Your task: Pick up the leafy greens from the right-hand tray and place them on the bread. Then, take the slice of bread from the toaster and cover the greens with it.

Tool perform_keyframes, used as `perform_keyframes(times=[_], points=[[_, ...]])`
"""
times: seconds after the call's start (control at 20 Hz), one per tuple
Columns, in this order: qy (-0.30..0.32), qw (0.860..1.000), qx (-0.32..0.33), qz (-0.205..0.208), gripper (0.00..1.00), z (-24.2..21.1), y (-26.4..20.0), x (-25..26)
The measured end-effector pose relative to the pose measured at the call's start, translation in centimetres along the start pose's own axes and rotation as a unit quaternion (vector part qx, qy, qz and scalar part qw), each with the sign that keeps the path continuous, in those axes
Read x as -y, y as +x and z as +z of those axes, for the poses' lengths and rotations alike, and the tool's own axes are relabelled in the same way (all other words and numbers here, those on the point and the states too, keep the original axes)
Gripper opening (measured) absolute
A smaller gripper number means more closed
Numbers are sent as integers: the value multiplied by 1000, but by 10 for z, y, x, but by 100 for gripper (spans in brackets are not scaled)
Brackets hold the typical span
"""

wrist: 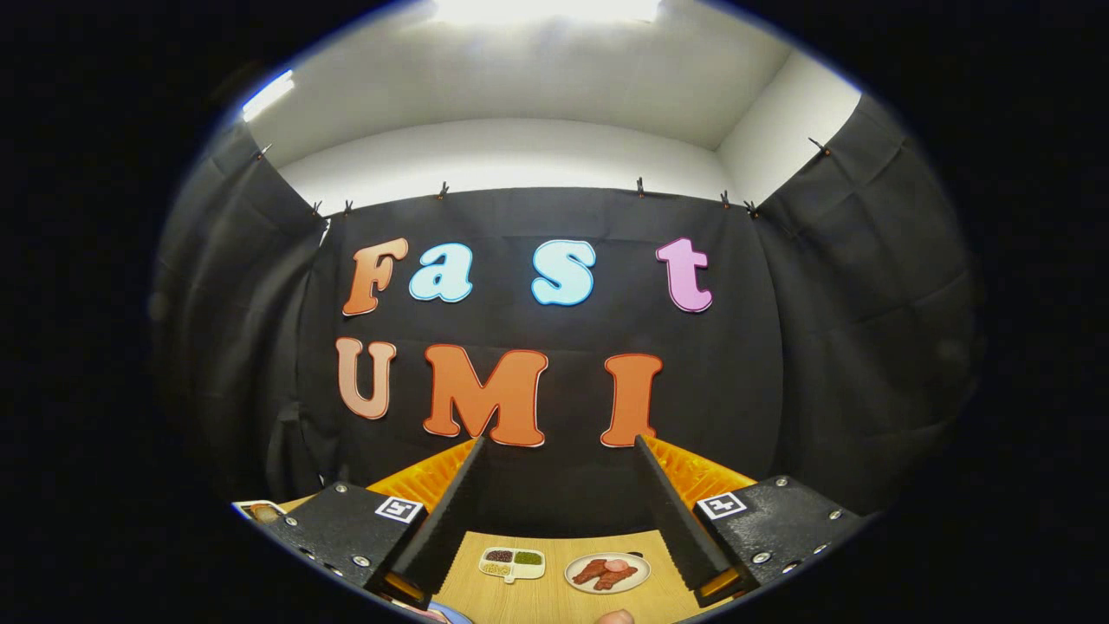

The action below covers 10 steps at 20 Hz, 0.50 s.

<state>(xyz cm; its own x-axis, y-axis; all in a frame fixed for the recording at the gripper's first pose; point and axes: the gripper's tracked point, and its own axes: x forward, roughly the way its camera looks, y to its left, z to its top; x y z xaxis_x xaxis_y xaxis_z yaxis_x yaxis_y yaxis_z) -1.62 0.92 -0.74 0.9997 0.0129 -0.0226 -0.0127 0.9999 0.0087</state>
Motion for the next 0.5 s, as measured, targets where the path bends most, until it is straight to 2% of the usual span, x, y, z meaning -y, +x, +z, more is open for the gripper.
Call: perform_keyframes(times=[0.2, 0.4, 0.5], points=[[-2, 1000, -11, -9, 99, -18, -4, 3], [-10, 997, -70, -22, 99, -73, -5, 9], [-20, 995, -98, -16, 99, -97, -8, 7]])
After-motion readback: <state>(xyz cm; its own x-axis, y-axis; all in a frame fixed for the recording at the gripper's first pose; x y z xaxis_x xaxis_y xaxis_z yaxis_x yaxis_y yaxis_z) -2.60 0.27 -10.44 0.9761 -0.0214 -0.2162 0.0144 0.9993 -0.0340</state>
